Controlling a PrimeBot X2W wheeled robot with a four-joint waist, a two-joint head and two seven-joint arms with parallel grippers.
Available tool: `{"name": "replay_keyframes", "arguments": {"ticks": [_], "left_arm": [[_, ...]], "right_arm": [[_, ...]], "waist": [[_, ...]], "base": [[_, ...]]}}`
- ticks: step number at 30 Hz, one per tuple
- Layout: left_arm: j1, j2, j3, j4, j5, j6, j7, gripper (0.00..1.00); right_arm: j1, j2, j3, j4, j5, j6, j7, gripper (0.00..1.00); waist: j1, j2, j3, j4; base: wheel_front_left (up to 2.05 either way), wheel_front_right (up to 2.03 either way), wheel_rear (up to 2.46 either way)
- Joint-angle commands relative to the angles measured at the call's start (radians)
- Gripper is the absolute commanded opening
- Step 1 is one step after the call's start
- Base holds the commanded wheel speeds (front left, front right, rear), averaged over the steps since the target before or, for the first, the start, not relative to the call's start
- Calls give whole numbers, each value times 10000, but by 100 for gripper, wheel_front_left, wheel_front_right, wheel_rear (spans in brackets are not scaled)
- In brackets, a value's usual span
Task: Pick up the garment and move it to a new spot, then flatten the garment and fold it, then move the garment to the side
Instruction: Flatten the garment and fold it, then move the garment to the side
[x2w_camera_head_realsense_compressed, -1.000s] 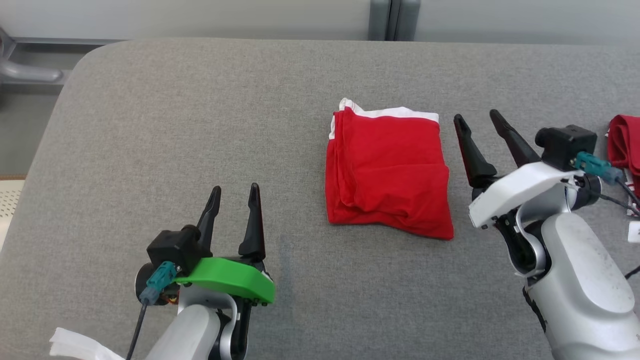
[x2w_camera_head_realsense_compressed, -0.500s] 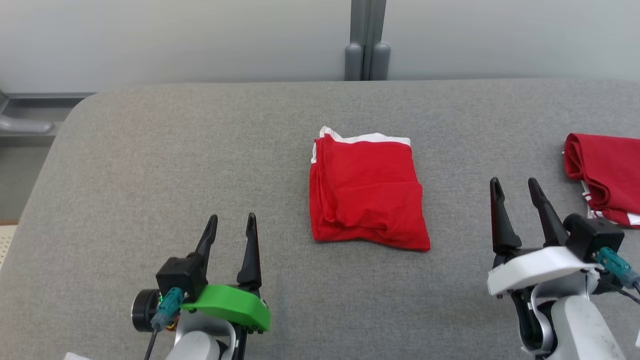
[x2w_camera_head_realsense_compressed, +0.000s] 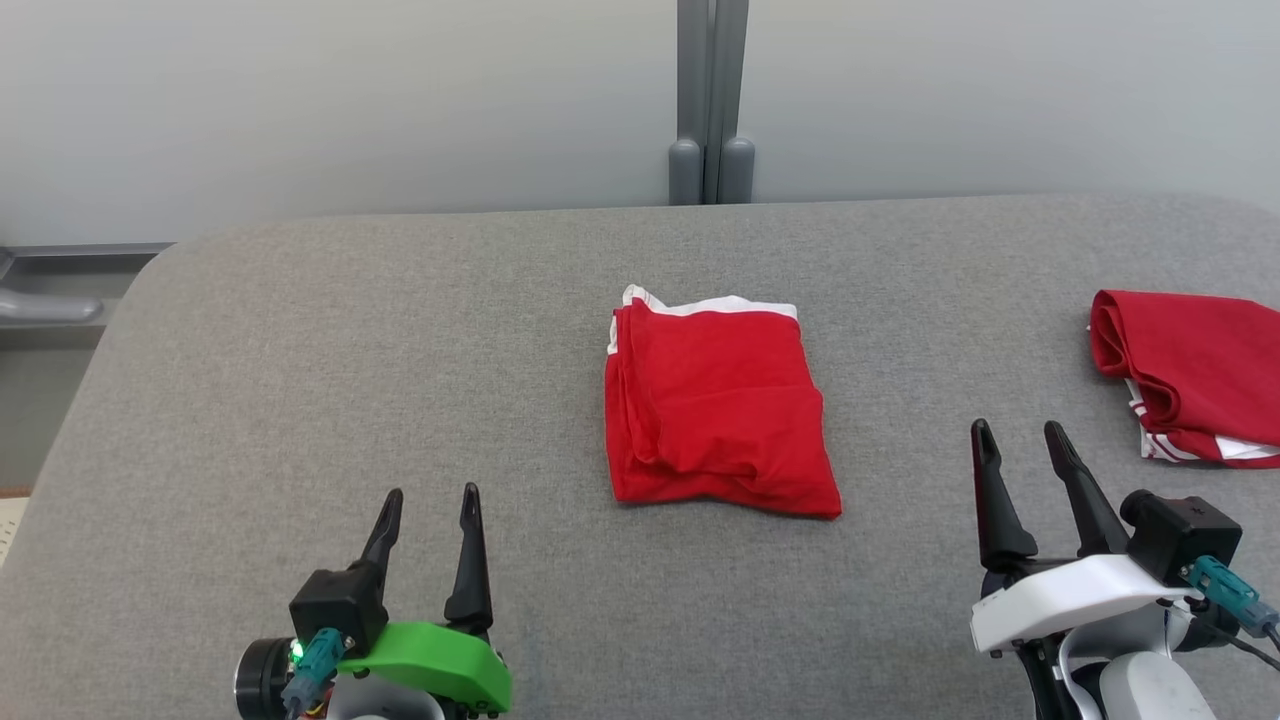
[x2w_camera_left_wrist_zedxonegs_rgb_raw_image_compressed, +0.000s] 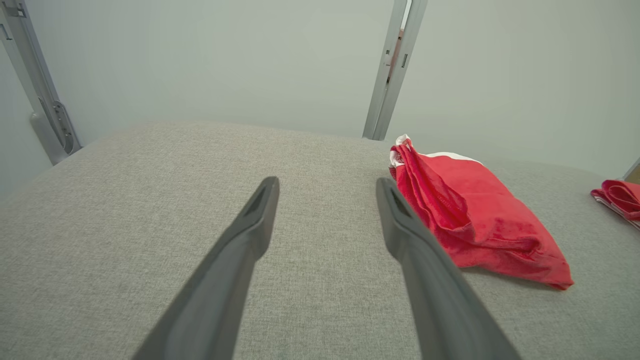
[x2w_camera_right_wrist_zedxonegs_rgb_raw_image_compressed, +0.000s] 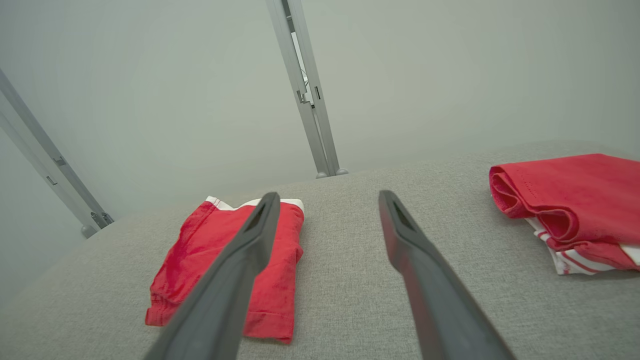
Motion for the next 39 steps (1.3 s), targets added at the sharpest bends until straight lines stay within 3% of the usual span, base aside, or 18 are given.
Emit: {"name": "replay_keyframes", "arguments": {"ticks": [1,12,18,29,39], "left_arm": [[183,-39,85,44,55,-43,-29,100],[172,-157,267,98,284,-147,-29,100],[-33,-237,267,110,383,-227,-29,100],[-586,-441,347,10,534,-399,-30,100],[-932,-635,474,-1,632,-602,-28,100]], "right_arm": [[122,-9,-17,33,-1,-2,-54,100],[21,-9,-24,114,-161,-2,-53,100],[-506,-14,-390,239,-324,-2,497,100],[-2750,-32,-958,1118,-88,-2,3070,100],[-4233,-851,-771,3027,918,-2,5400,100]], "waist": [[1,0,-2,24],[1,0,83,90],[1,0,276,292],[1,0,1114,1125],[1,0,1865,2000]], "base": [[0,0,0],[0,0,0],[0,0,0],[0,0,0],[0,0,0]]}}
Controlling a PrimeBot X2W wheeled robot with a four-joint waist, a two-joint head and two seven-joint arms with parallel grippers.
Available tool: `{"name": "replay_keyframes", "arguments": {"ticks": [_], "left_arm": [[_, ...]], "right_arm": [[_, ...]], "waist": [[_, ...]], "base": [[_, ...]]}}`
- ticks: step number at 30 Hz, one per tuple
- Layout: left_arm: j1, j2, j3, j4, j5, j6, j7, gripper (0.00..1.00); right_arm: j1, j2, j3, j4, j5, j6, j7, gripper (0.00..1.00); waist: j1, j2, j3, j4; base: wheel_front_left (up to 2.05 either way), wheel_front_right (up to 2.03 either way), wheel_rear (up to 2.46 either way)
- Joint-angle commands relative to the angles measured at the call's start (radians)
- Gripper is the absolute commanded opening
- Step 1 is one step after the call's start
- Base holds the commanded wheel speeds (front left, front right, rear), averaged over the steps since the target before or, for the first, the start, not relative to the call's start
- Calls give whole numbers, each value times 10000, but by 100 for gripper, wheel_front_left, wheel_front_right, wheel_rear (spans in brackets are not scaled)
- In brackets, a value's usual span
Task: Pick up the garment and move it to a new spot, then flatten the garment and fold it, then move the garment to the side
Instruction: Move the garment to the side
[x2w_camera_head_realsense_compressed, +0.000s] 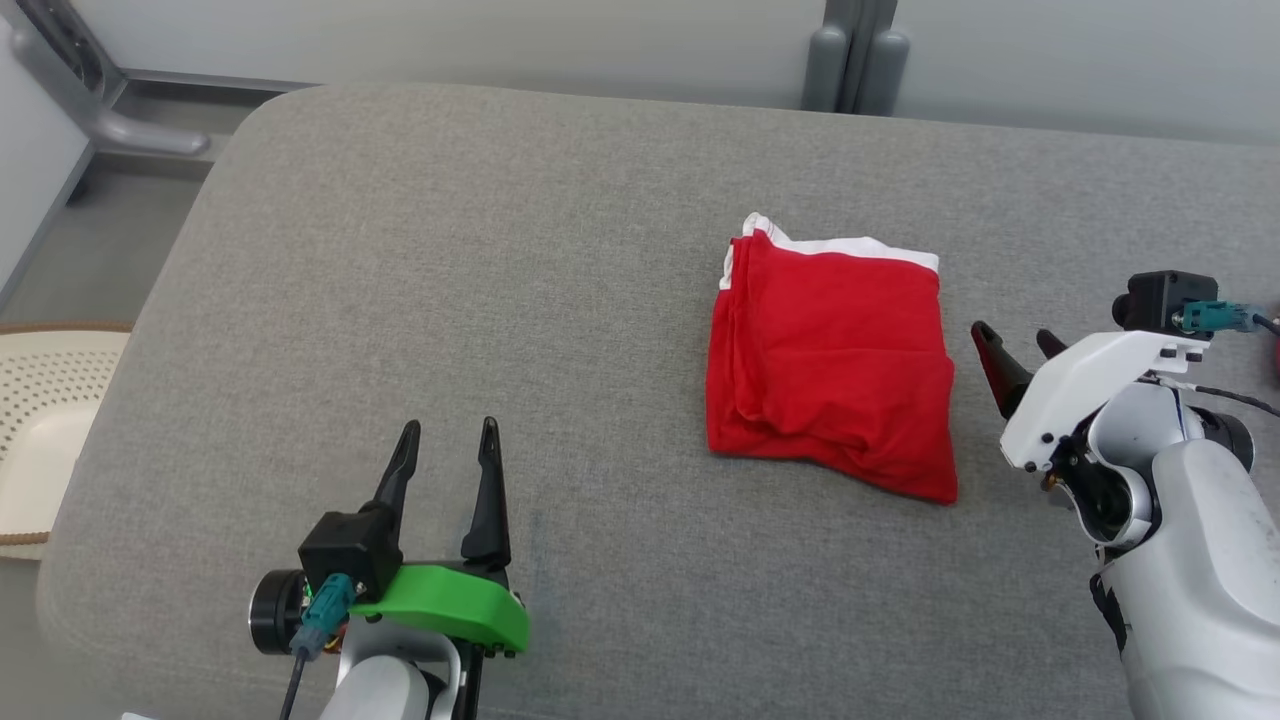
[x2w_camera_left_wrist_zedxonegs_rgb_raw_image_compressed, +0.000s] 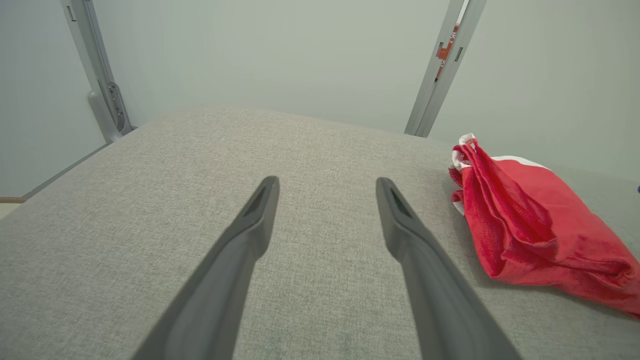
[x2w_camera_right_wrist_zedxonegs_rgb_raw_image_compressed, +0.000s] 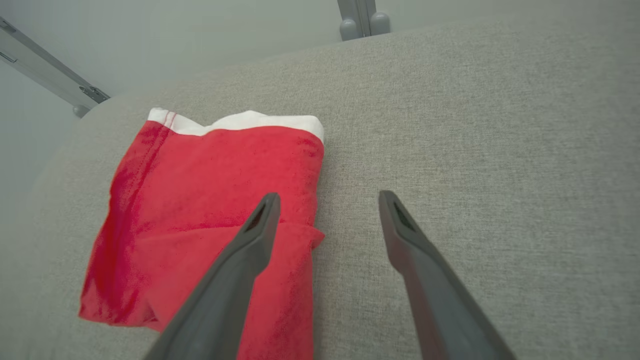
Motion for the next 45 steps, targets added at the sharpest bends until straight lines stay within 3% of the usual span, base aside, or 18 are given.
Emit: {"name": "replay_keyframes", "arguments": {"ticks": [1,12,13,15,24,35,41,45], "left_arm": [[-193,-50,55,-8,51,-58,-26,100],[-341,-157,257,-90,211,-172,-26,100],[-364,-169,230,-99,239,-182,-28,100],[-420,-185,152,-106,281,-243,-26,100],[-754,-208,13,-212,516,-339,-26,100],[-953,-98,-58,-310,748,-385,-14,100],[-1040,103,-113,-367,861,-351,54,100],[-1062,164,-195,-445,909,-309,181,100]], "right_arm": [[-188,-115,30,254,189,-2,234,100],[-830,-327,796,1706,1185,-2,1299,100],[-899,-347,898,1791,1214,-2,1271,51],[-1031,-369,1094,1932,1271,-2,1245,0],[-1564,-749,2059,1799,1524,-3,503,0],[-1041,-1977,2802,351,1955,-2,377,0],[-785,-1917,2738,-248,2101,-2,148,0],[-738,-1772,2763,-364,2140,-3,-77,0]], "waist": [[0,0,426,440],[0,0,832,614],[0,0,855,587],[0,0,902,520],[0,0,1065,-437],[0,0,1353,-3226],[0,0,1535,-4624],[0,0,1528,-4957]], "base": [[0,0,0],[0,0,0],[0,0,0],[0,0,0],[0,0,0],[0,0,0],[0,0,0],[0,0,0]]}}
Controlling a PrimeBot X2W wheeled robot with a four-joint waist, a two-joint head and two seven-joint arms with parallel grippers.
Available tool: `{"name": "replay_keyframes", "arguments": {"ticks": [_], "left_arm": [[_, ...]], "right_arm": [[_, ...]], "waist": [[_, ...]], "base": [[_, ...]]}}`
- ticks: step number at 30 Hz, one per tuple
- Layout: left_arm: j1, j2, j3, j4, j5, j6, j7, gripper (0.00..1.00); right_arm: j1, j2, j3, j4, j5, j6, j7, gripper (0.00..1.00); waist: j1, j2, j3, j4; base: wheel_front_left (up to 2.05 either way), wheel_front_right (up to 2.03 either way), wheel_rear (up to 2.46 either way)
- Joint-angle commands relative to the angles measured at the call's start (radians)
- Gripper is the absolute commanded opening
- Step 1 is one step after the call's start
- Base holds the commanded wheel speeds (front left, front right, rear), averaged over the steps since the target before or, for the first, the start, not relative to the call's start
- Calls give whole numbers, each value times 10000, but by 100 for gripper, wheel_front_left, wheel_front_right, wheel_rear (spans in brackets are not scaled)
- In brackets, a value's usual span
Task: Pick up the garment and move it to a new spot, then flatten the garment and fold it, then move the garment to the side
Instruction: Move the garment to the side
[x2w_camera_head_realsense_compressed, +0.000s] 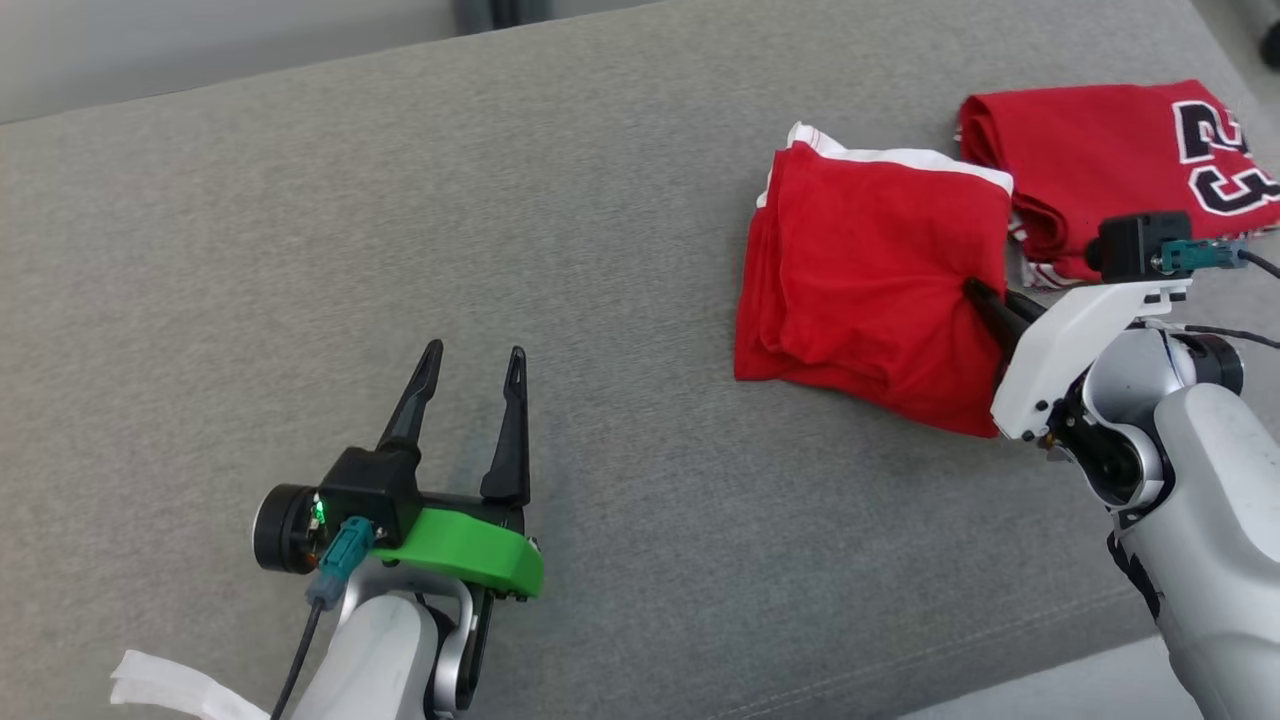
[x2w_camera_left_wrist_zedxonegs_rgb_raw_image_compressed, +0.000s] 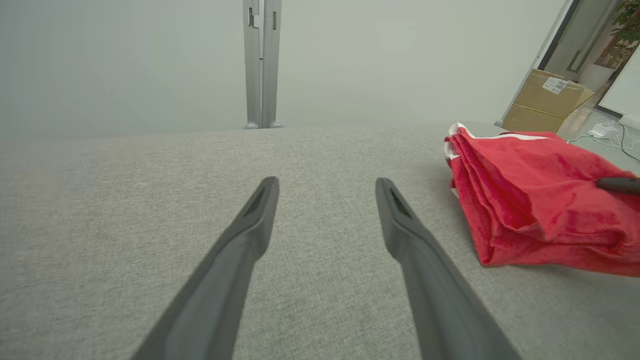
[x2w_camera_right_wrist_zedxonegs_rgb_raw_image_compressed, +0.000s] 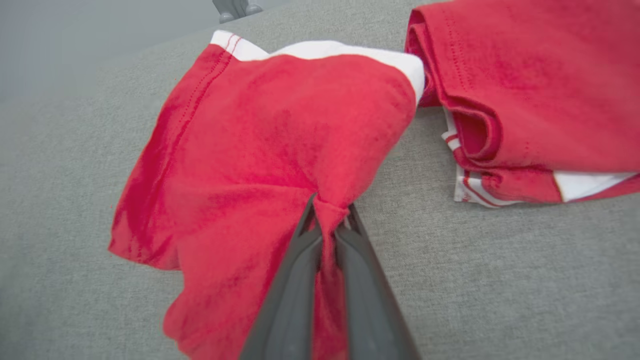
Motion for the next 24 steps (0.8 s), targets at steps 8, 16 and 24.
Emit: {"name": "replay_keyframes", "arguments": {"ticks": [8,16,24], "left_arm": [[106,176,-58,-153,-20,108,134,100],[201,85,-196,-165,-153,138,76,100],[-46,66,-334,-293,-152,170,42,100]], "right_arm": [[-471,-173,278,-154,-191,-2,-388,0],[-1139,-1651,641,-489,-709,-3,464,0],[-1931,-3446,683,152,-312,-8,1436,0]], "waist": [[0,0,58,-640],[0,0,-88,21],[0,0,265,767]], "base": [[0,0,0],[0,0,0],[0,0,0]]}}
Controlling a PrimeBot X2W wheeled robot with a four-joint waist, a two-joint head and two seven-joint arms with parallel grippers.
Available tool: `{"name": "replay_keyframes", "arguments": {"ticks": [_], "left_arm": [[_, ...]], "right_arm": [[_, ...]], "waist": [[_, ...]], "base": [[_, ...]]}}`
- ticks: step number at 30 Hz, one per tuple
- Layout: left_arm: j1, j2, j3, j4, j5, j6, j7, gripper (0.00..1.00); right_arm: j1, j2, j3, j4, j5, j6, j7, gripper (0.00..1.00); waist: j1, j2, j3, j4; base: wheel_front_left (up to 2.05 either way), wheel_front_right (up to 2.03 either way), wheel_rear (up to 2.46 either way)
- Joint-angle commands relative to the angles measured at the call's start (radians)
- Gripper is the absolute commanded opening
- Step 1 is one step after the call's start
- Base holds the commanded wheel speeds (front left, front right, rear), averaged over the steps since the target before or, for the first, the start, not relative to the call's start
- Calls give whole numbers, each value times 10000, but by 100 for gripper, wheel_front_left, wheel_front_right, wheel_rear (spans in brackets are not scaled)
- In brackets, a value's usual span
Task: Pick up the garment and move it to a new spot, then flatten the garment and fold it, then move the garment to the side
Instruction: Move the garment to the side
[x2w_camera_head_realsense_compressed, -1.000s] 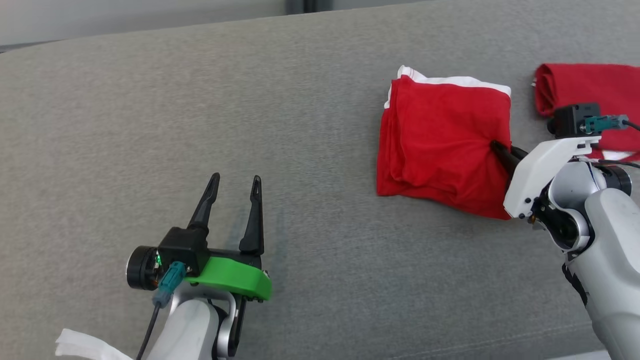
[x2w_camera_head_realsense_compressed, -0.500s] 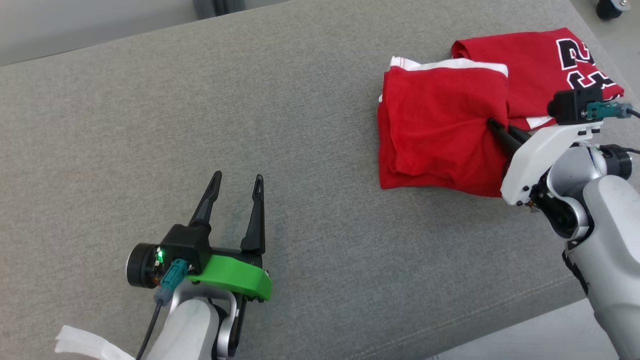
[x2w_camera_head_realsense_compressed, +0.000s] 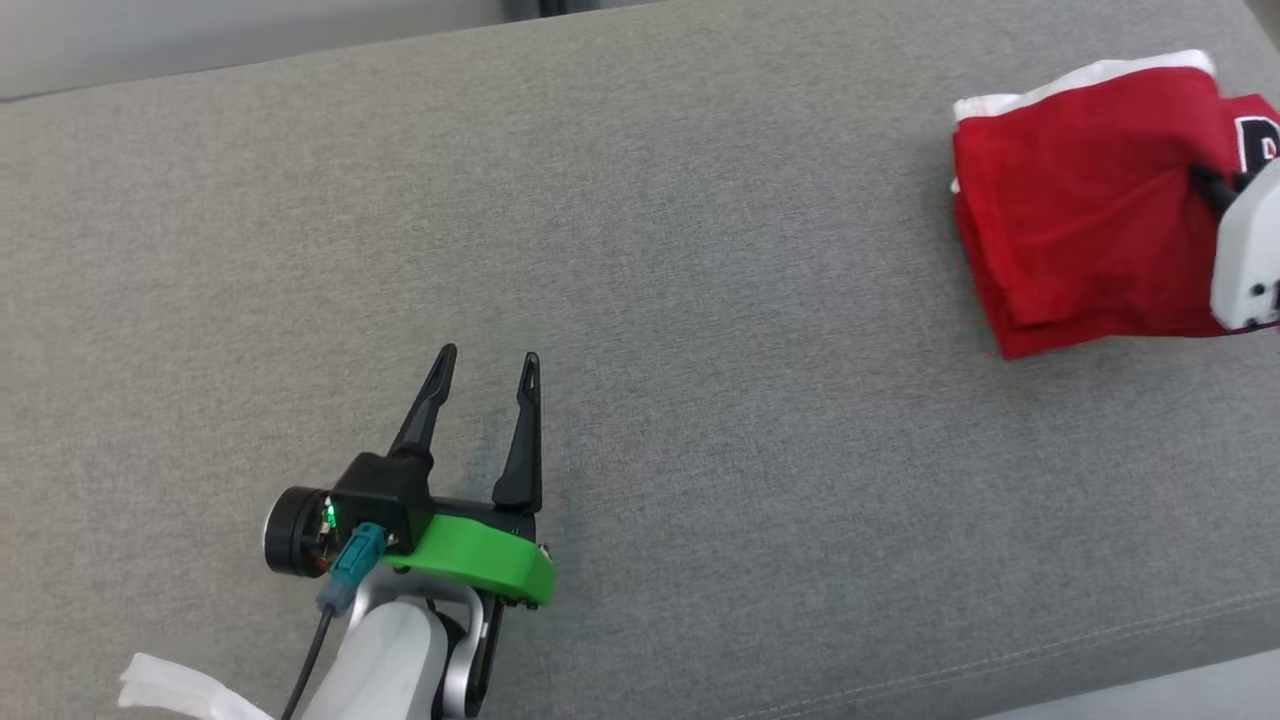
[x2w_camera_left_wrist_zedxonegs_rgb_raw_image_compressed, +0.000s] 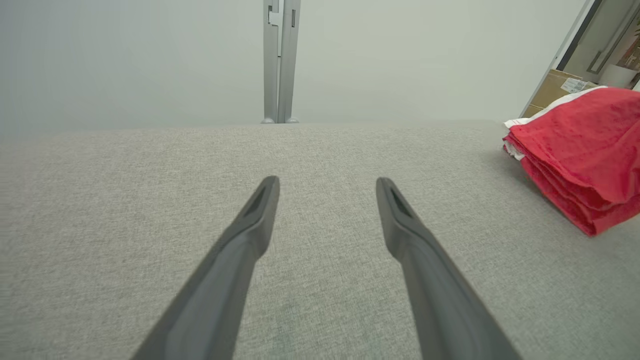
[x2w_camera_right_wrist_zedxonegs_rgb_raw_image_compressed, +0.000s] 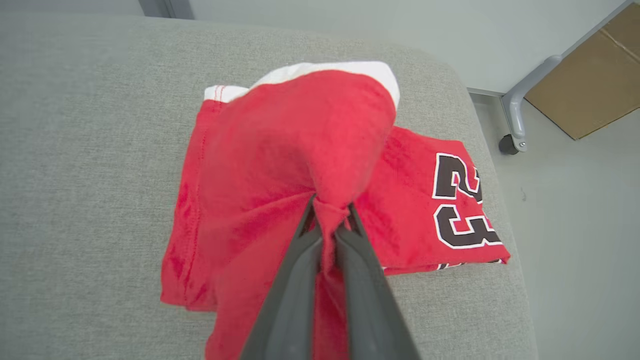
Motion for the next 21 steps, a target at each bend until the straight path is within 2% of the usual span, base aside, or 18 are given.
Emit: {"name": "replay_keyframes", "arguments": {"ticks": [1,8,18,19,20,21], "left_arm": [[-174,64,-8,-47,-33,37,-35,100],[-370,177,-43,-214,64,72,9,100],[-410,293,-68,-384,87,167,40,100],[-420,302,-75,-394,90,179,46,100],[-436,309,-94,-403,102,191,73,100],[-446,317,-105,-415,109,196,82,100]], "right_arm": [[-273,-333,-110,201,11,-16,45,0],[-957,-1311,-268,1430,-172,-17,-102,0],[-1523,-1646,-506,2983,-622,-17,-1087,0],[-1528,-1634,-533,3156,-770,-17,-1221,9],[-1516,-1615,-551,3380,-999,-17,-1399,48],[-1510,-1615,-601,3564,-1209,-17,-1556,100]], "waist": [[0,-1,278,360],[0,-1,808,897],[0,-1,1156,1118],[0,-1,1176,1106],[0,-1,1195,1086],[0,-1,1209,1067]], "base": [[0,0,0],[0,0,0],[0,0,0],[0,0,0],[0,0,0],[0,0,0]]}}
